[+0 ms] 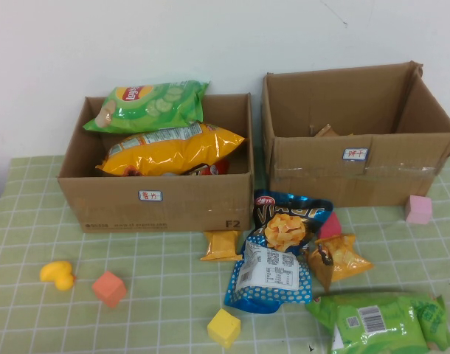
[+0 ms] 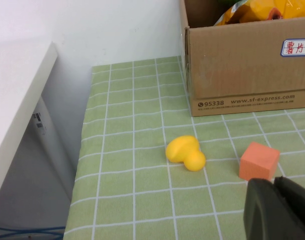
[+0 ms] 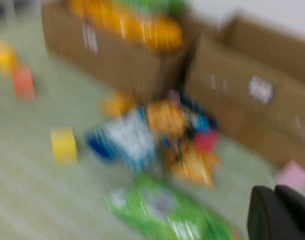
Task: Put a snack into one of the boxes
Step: Pick up the potato chip
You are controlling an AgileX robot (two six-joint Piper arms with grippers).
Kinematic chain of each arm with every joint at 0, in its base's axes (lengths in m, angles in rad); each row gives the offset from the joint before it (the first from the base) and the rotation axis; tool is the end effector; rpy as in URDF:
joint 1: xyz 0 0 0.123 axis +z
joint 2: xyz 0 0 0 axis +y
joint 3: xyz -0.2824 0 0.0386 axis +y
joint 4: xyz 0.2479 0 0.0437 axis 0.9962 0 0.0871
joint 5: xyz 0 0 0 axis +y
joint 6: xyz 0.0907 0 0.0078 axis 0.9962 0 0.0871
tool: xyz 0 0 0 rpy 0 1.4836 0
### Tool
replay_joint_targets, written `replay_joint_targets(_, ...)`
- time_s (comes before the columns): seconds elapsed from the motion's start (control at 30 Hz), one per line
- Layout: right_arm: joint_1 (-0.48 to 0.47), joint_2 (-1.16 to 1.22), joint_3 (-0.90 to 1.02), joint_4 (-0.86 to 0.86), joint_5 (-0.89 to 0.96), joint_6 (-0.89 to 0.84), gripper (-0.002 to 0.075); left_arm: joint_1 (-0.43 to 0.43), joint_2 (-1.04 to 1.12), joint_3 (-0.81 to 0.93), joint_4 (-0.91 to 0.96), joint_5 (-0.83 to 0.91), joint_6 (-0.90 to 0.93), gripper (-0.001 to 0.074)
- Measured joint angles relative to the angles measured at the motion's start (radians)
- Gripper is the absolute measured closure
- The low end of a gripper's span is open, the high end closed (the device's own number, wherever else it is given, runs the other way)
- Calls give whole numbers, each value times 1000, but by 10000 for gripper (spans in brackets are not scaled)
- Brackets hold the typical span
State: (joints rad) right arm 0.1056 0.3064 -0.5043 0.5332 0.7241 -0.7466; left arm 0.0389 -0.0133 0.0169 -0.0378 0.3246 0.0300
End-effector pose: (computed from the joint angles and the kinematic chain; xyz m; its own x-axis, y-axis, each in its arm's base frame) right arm 0.0533 0.0365 0.3058 -0.2028 -0.3286 -0.9224 -0.5050 0.8422 -0.1890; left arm 0.0535 0.0010 0.1788 -0.2381 -0.0151 -0.9711 -0.0286 0.9996 -0.0085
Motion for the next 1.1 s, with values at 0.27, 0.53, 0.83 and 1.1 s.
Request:
replay_joint_targets(0.27,3,349,-126,-178,168,-165,728,0,0,0,0,0,0,738)
replay_joint_targets(0.53,192,647,-145,-309,193,-205,728,0,0,0,0,0,0,738)
replay_joint_targets(0.83,431,976,-217,-460,12,-9,487,0,0,0,0,0,2,738)
replay_joint_targets(1.1,513,1238,-237,-565,-210,15,64,0,0,0,0,0,2,738)
